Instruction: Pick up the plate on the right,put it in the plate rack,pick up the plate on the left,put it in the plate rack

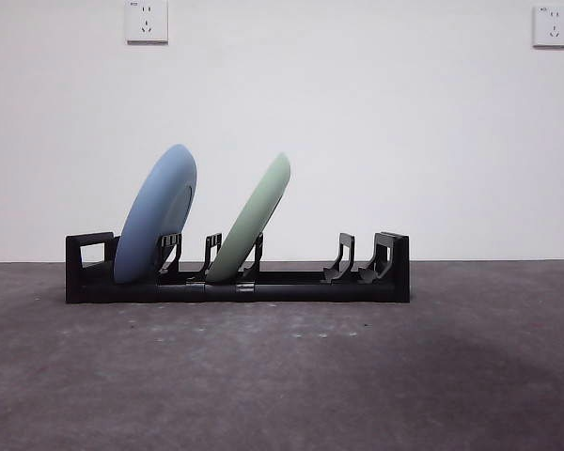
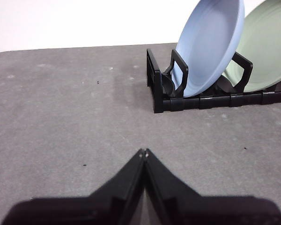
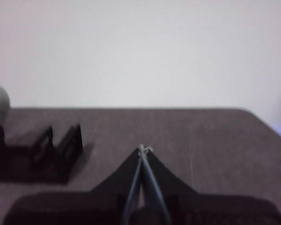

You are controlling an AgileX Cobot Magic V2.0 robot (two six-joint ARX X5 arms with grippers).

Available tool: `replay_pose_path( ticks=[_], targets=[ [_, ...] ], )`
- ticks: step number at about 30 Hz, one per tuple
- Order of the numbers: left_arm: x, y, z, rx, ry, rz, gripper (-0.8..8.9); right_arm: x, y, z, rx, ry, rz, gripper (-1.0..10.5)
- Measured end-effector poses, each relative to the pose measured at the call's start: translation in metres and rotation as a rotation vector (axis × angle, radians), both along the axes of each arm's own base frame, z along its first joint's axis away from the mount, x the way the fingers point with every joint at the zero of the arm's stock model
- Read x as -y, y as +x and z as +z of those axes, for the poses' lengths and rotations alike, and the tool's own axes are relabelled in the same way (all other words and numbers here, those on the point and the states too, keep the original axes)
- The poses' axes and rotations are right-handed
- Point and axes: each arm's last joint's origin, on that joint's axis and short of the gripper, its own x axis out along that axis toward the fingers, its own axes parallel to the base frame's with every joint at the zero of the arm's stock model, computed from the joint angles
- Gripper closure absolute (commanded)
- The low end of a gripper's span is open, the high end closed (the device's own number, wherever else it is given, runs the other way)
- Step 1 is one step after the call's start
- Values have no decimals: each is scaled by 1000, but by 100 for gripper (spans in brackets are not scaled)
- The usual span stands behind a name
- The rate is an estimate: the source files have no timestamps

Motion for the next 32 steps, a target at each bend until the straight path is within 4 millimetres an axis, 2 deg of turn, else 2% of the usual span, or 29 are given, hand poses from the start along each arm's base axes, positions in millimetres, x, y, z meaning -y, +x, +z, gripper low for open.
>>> replay_pose_path(
  ticks=[6,11,32],
  targets=[
    [0,0,0,0,0,0,817,0,5,-46,-71,6,-3,945],
    [0,0,0,0,0,0,817,0,7,-66,-163,25,-8,945],
    [0,0,0,-5,0,0,817,1,6,-69,-184,27,-16,945]
  ],
)
